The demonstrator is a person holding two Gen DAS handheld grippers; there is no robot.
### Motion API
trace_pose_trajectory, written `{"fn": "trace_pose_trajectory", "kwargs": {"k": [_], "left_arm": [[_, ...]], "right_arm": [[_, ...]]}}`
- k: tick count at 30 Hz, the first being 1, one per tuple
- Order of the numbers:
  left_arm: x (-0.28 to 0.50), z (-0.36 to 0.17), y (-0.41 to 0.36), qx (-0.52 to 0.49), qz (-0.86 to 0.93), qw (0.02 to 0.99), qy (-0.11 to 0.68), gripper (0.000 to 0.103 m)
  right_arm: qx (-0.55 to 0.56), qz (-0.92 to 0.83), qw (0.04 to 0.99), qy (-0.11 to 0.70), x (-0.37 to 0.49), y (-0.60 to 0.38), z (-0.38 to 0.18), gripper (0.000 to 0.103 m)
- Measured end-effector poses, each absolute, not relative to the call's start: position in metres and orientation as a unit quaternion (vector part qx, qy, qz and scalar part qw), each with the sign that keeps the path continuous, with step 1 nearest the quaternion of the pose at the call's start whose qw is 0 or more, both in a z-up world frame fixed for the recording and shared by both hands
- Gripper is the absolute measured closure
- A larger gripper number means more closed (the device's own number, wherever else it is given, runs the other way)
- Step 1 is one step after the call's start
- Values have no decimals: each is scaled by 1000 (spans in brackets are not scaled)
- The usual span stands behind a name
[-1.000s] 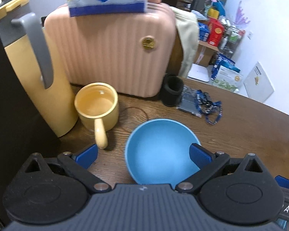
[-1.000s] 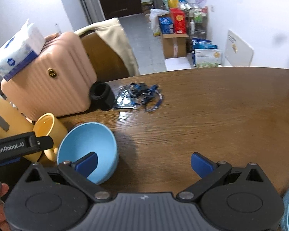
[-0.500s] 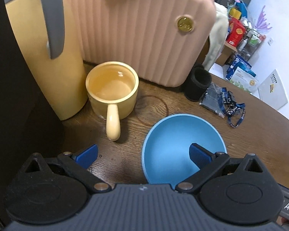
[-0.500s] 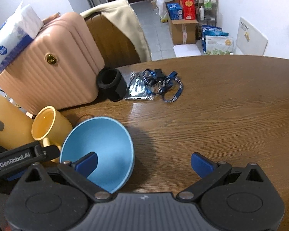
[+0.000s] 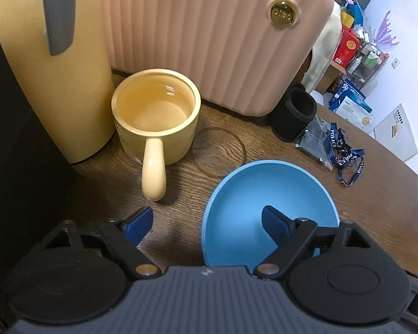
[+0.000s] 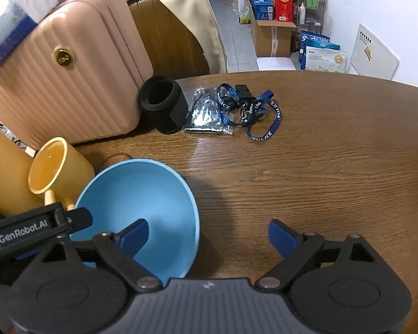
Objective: Organize plates and bowls
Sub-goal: 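Close the left gripper on a blue bowl rim while the right gripper closes on another, then carry both gripped blue bowls across the table toward the bowl stacks by the water glass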
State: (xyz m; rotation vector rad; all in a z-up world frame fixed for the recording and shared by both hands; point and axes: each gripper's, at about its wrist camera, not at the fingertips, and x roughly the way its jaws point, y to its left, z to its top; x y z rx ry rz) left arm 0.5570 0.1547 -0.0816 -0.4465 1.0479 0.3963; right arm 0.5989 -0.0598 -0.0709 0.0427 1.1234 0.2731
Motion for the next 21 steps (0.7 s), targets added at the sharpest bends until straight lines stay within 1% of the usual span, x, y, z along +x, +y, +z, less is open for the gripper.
{"fn": "trace_pose_trajectory", "kwargs": {"k": [2, 3, 4, 5, 8, 9, 10, 11, 13, 14, 16, 19, 21], "left_arm": [[559, -87, 156, -213, 187, 822, 495, 22], [560, -90, 157, -215, 187, 820, 496, 24], [561, -92, 158, -217, 186, 820, 497, 28], [561, -94, 159, -218, 184, 819, 497, 30], [562, -99, 160, -220, 183, 818, 499, 37], [563, -100, 160, -221, 181, 817, 500, 40], [563, -101, 160, -222, 179, 817, 501, 45], [564, -102, 160, -222, 177, 817, 502, 48], [565, -103, 160, -224, 172, 817, 502, 58], [565, -104, 160, -226, 168, 818, 502, 61], [567, -106, 159, -229, 160, 818, 503, 74], [568, -109, 158, -230, 154, 819, 503, 82], [569, -110, 157, -227, 153, 819, 504, 85]], "right_arm": [[20, 128, 836, 533, 602, -59, -76, 19], [19, 128, 836, 534, 603, -58, -78, 23], [19, 129, 835, 535, 604, -57, -80, 29], [19, 130, 834, 536, 605, -57, -82, 31], [21, 134, 831, 540, 606, -55, -88, 43], [21, 135, 830, 540, 606, -54, -90, 50], [22, 136, 829, 541, 607, -54, -91, 58], [25, 138, 828, 543, 607, -54, -92, 61], [31, 141, 826, 545, 607, -54, -94, 70], [33, 143, 825, 546, 607, -53, -95, 73], [38, 148, 822, 549, 607, -52, -98, 86], [45, 148, 819, 553, 608, -51, -102, 93], [52, 147, 818, 553, 608, -51, -105, 96]]}}
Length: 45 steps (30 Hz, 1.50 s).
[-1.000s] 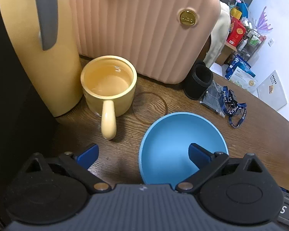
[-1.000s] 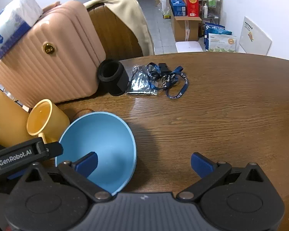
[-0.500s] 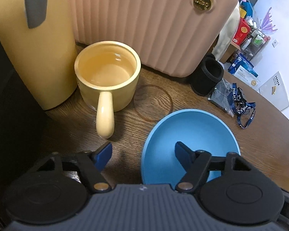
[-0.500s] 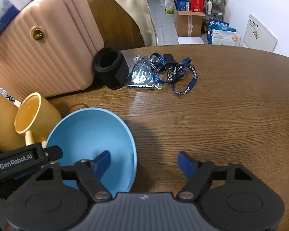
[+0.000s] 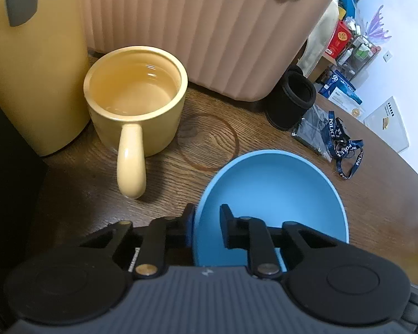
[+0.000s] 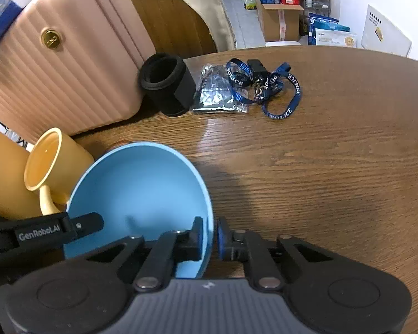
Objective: Organize plates and bowls
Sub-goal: 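Carry both gripped blue bowls across the table toward the bowl stacks by the water glass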
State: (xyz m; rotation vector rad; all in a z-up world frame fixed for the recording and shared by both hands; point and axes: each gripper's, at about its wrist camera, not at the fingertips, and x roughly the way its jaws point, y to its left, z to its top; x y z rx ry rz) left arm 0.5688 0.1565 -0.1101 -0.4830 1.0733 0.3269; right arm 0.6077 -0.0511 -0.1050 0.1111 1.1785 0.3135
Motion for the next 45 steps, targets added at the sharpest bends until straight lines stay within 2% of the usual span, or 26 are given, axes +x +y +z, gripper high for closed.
{"fn": "trace_pose_trajectory", "kwargs": {"k": [6, 45], "left_arm": [[568, -112, 156, -214, 156, 824, 501, 89], [546, -46, 64, -150, 75, 870, 464, 89]], "right_arm": [[65, 144, 822, 547, 604, -54, -106, 96], [111, 87, 870, 473, 557, -142, -44, 96]]}}
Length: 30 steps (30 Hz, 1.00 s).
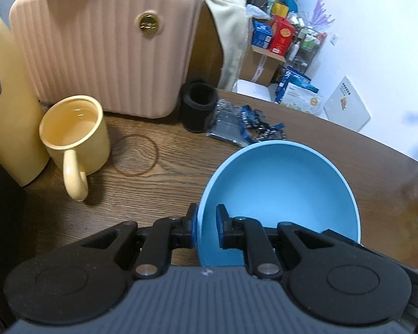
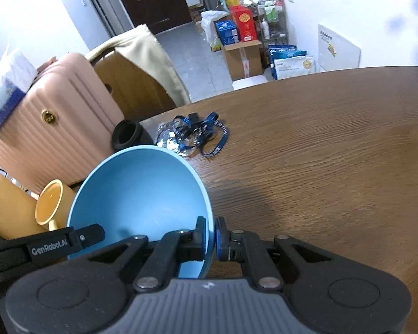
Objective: Organize plates and bowls
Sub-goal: 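Carry both gripped blue bowls across the table toward the bowl stacks by the water glass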
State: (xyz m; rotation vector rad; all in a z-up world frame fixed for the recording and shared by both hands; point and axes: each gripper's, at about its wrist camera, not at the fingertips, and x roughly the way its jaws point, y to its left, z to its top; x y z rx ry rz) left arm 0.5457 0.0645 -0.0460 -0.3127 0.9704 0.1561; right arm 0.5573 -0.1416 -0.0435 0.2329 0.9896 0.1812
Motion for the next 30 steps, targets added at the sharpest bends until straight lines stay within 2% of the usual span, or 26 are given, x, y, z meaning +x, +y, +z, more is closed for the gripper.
{"fn": "trace_pose_trajectory", "kwargs": {"k": [30], "left_arm": [[505, -3, -34, -109, -17, 889, 445, 89]], "right_arm": [[157, 0, 892, 424, 480, -236, -3, 96]]}}
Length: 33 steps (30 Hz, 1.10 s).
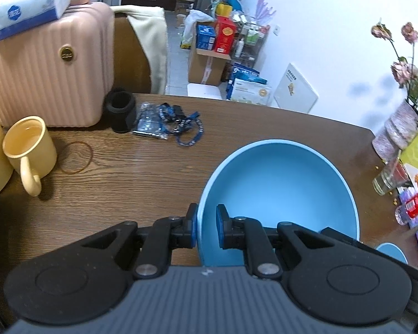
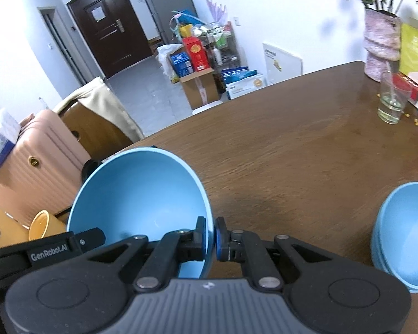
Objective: Organize plates and bowls
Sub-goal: 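Carry both gripped blue bowls across the table toward the bowl stacks by the water glass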
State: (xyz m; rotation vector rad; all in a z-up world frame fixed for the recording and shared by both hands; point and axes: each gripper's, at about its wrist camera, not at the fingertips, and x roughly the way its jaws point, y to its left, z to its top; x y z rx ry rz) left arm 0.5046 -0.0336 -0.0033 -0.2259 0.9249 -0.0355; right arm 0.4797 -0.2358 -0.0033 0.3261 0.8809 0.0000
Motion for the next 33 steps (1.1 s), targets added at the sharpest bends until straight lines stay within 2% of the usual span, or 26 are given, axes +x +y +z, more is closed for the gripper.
{"fn": "trace_pose_trajectory", "kwargs": {"k": [33], "left_arm": [[488, 3, -128, -67, -94, 885, 451, 89]], "right_arm": [[184, -79, 894, 402, 429, -315, 6, 96]]}}
